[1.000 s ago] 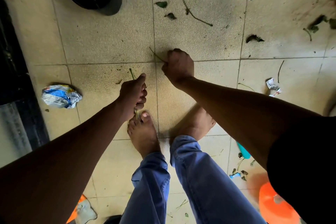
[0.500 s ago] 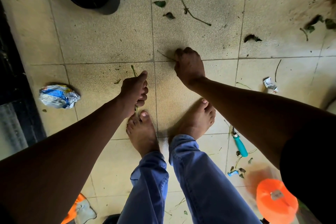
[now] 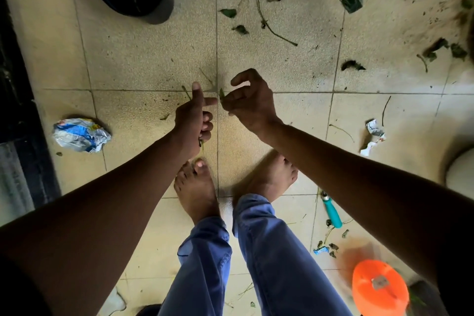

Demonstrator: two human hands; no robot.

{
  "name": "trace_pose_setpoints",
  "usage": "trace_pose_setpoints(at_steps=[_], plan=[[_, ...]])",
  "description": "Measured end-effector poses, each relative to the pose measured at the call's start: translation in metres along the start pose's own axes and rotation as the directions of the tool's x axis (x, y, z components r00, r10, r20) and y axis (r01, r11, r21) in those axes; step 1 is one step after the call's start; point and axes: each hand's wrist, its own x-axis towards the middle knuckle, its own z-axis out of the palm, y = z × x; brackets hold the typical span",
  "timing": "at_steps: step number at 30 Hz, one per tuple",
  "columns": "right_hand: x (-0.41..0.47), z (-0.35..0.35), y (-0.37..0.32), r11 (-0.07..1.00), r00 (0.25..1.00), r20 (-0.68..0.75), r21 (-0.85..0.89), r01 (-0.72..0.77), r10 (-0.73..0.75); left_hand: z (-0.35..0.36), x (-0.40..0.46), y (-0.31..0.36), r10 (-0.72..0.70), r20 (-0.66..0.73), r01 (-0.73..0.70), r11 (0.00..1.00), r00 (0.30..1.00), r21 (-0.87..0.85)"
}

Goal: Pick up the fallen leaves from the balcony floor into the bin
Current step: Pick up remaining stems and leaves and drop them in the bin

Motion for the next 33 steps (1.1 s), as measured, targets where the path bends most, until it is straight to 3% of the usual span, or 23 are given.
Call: trace_pose_setpoints(at_steps=[4, 10, 11, 13, 15, 17, 21, 23, 25, 27, 33], plan=[[-0.01, 0.012, -0.002, 0.998, 0.999, -0.011, 0.033, -0.048, 0.049, 0.011, 0.0, 0.005, 0.068, 0.081, -0.07, 0.997, 0.994, 0.022], [-0.012, 0.009, -0.002, 0.963, 0.983, 0.073, 0.202, -0.181, 0.17, 0.013, 0.015, -0.004, 0.134, -0.076, -0.125, 0.986, 0.988, 0.114], [-0.008, 0.004, -0.002, 0.978, 0.988, 0.044, 0.146, -0.153, 0.148, 0.014, 0.016, -0.006, 0.142, -0.083, -0.13, 0.982, 0.986, 0.135], [0.011, -0.009, 0.002, 0.983, 0.993, -0.094, -0.176, 0.049, -0.066, 0.014, 0.016, -0.009, 0.132, -0.089, -0.118, 0.982, 0.987, 0.145], [0.038, -0.03, 0.001, 0.857, 0.934, -0.18, -0.478, 0.192, -0.31, 0.015, 0.014, -0.012, 0.086, -0.083, -0.076, 0.99, 0.993, 0.116], [0.069, -0.055, -0.002, 0.724, 0.881, -0.201, -0.66, 0.201, -0.428, 0.014, 0.013, -0.013, 0.035, -0.05, -0.03, 0.995, 0.998, 0.093], [0.111, -0.1, -0.006, 0.469, 0.902, -0.105, -0.876, 0.116, -0.419, 0.009, 0.013, -0.013, 0.001, 0.03, -0.004, 0.996, 1.0, 0.086], [0.118, -0.107, -0.005, 0.322, 0.902, 0.031, -0.928, 0.186, -0.431, 0.008, 0.013, -0.012, -0.008, 0.052, 0.004, 0.997, 0.999, 0.079], [0.121, -0.109, -0.006, 0.254, 0.897, 0.105, -0.939, 0.232, -0.429, 0.01, 0.012, -0.011, -0.022, 0.063, 0.018, 0.998, 0.998, 0.067], [0.119, -0.108, -0.011, 0.304, 0.915, 0.068, -0.931, 0.201, -0.398, 0.013, 0.012, -0.009, -0.025, 0.066, 0.022, 0.999, 0.998, 0.048], [0.093, -0.092, -0.017, 0.589, 0.956, -0.093, -0.802, 0.094, -0.279, 0.024, 0.008, -0.002, 0.06, 0.021, -0.06, 0.998, 0.998, -0.002]])
